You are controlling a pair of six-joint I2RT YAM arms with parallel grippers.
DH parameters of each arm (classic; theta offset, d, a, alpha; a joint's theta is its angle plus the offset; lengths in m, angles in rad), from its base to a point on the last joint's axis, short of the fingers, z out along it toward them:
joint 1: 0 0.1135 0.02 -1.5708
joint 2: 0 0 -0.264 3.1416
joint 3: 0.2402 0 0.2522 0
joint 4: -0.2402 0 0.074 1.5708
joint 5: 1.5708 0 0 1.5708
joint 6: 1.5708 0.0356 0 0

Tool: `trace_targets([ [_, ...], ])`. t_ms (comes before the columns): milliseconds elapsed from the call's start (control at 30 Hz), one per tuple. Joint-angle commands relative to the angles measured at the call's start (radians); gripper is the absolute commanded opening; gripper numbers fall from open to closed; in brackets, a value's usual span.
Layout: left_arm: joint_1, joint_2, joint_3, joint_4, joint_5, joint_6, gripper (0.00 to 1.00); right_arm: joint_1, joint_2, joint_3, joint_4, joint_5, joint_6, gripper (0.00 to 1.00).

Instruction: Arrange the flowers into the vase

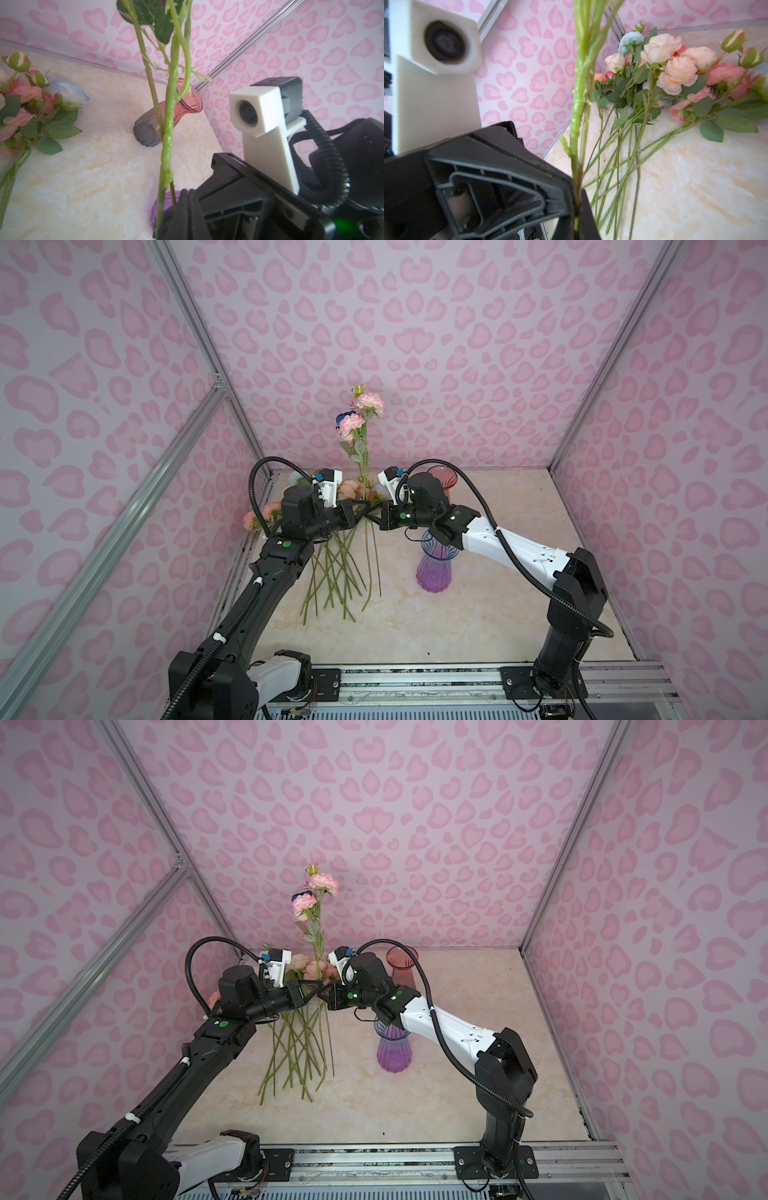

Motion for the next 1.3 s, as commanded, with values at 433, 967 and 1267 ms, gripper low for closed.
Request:
trace_targets([
  [433,0.041,-0.112,-0.017,-0.149,-0.075,0.058,0.47,-0.017,-0.045,-0.078,0.063,-0.016,-0.013,0.0],
  [967,-0.045,-0.371,-0.337,-0.061,-0.118,-0.01,0.67,-0.03,-0.021,0.013,0.059,-0.034,0.003,0.0],
  [1267,-0.058,-0.261,-0.293,0.013,-0.09,-0.004,0.43,-0.025,-0.042,-0.026,0.085,-0.04,0.027,0.0],
])
